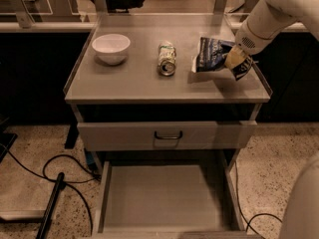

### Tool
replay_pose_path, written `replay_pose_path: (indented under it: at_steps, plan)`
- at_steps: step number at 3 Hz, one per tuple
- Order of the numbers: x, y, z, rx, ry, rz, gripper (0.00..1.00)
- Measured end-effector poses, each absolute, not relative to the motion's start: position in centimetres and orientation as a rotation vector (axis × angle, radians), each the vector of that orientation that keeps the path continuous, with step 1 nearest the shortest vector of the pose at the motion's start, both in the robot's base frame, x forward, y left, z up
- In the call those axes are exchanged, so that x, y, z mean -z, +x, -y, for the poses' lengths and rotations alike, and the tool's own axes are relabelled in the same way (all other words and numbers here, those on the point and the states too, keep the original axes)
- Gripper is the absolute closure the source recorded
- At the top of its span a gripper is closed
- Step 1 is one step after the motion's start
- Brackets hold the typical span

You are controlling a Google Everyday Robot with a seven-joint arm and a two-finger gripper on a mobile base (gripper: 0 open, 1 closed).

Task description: Pick blue chip bag from middle drawer and place on counter

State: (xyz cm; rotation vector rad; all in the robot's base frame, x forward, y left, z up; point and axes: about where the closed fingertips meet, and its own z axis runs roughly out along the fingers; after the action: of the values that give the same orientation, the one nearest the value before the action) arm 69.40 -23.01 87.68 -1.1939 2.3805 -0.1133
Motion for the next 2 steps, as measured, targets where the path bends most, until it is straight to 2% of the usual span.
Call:
replay_pose_path:
  at_steps: [2]
  plan:
    - [-84.7,69.7,22.8,0.039,-1.223,-2.369,1.0]
